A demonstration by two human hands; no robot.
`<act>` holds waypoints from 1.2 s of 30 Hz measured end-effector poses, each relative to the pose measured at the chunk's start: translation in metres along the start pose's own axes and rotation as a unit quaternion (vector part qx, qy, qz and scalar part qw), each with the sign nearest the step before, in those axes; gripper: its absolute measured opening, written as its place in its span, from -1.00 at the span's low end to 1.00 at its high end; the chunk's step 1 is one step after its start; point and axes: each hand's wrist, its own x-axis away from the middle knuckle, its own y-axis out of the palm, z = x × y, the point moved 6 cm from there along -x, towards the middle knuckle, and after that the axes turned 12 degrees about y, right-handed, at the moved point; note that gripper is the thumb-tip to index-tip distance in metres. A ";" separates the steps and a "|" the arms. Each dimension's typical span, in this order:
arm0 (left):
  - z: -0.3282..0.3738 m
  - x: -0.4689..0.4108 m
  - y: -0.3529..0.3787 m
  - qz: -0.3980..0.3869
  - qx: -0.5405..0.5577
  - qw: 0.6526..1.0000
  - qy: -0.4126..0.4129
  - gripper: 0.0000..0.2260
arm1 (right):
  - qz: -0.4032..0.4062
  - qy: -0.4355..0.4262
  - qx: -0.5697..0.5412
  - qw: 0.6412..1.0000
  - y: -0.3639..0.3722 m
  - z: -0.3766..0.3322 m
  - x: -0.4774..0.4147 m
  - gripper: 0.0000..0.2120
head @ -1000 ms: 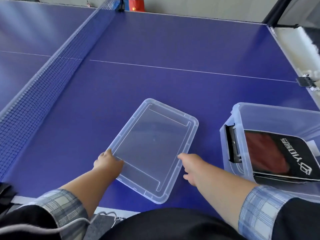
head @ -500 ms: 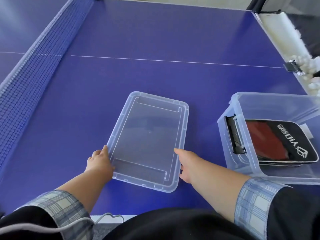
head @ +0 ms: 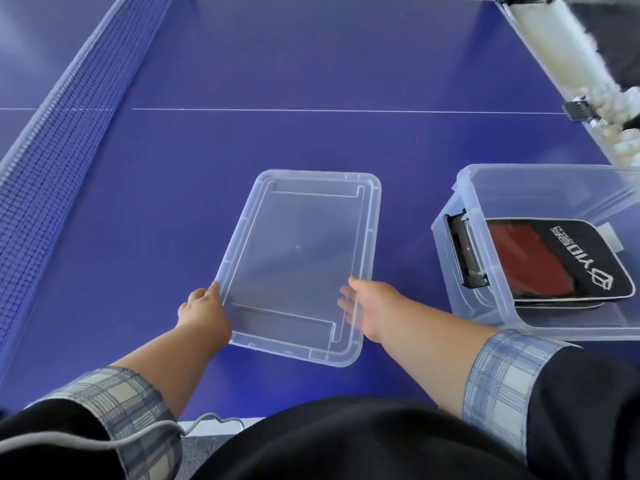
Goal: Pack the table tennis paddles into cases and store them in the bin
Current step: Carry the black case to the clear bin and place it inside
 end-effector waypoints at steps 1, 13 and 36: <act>0.009 0.002 -0.005 0.016 -0.003 1.000 0.001 -0.39 | -0.014 -0.019 -0.019 1.000 0.001 -0.002 0.003 -0.72; 0.245 0.086 -0.049 0.100 -0.102 0.887 0.440 -0.22 | -0.184 -0.176 -0.226 0.940 -0.021 -0.068 0.072 -0.80; 0.449 0.147 0.005 0.072 -0.271 0.725 0.629 -0.22 | -0.166 -0.188 -0.398 0.883 -0.275 -0.067 0.133 -0.73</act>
